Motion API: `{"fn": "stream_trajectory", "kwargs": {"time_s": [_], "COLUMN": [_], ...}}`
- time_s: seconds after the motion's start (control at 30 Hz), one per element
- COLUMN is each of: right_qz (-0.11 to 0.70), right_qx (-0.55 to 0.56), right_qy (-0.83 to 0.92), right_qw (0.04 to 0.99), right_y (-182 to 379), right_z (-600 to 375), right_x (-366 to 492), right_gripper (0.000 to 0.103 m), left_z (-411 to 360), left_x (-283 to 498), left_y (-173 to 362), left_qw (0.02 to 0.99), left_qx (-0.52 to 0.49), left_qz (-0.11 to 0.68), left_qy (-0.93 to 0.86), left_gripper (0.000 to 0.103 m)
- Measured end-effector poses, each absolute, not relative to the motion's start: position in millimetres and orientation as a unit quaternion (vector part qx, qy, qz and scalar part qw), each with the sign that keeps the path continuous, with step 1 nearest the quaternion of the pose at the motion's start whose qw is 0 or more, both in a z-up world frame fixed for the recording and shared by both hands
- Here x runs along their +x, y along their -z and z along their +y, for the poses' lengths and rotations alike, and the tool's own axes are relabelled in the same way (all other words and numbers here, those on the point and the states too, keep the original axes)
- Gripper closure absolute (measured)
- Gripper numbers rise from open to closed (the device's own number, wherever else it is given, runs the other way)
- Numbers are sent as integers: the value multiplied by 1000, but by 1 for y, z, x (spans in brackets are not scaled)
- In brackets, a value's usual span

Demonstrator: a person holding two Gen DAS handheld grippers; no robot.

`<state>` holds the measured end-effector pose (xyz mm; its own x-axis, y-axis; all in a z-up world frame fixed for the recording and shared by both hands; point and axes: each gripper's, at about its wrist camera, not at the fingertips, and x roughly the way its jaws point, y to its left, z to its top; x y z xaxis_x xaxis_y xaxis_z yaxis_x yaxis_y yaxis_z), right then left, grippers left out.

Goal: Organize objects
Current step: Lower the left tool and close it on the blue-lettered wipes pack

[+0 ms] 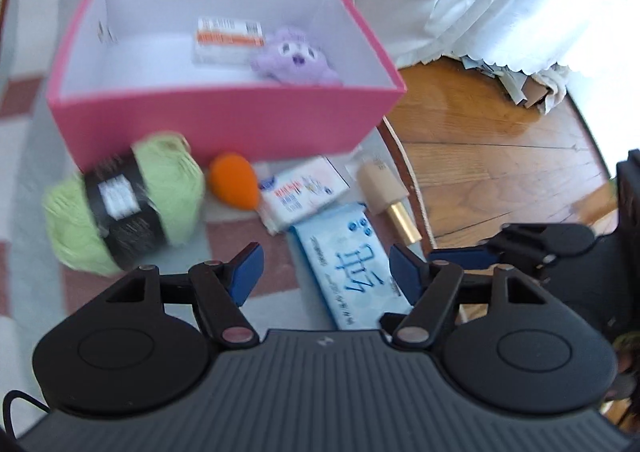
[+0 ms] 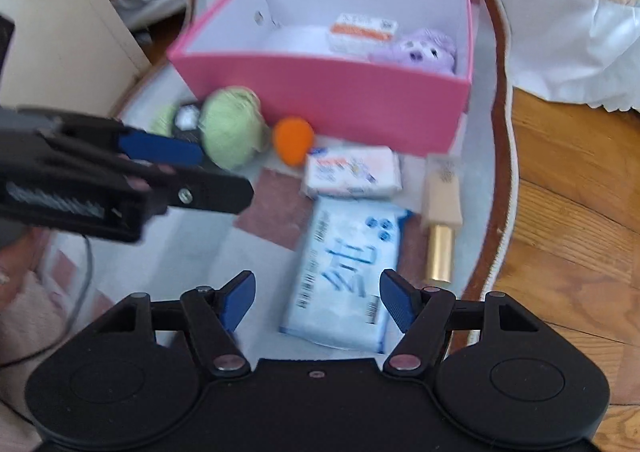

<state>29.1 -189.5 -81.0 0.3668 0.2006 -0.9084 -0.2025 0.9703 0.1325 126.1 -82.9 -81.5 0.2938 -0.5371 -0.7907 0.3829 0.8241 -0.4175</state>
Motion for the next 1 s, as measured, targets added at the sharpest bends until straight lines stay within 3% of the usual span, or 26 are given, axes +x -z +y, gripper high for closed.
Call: {"fn": "stream_trajectory", "kwargs": {"time_s": [0.2, 0.47, 0.6, 0.9, 1.0], "right_qz": [555, 565, 575, 596, 593], "right_qx": [42, 47, 63, 55, 61], "right_qy": [-111, -98, -99, -207, -228], "right_qw": [824, 818, 810, 774, 770], "right_y": [111, 133, 140, 135, 137], "right_z": [-205, -207, -206, -177, -157], "right_x": [28, 26, 26, 15, 21], "right_gripper": [29, 30, 31, 70, 72], "left_z": [-97, -123, -122, -98, -91], "left_x": [120, 107, 107, 116, 119], "left_y": [124, 152, 159, 139, 132], "left_qw": [787, 793, 789, 777, 789], "left_qx": [-80, -66, -72, -105, -92], "left_qz": [542, 533, 540, 544, 537], "left_qy": [282, 287, 283, 298, 284], "left_gripper": [36, 49, 64, 66, 66]}}
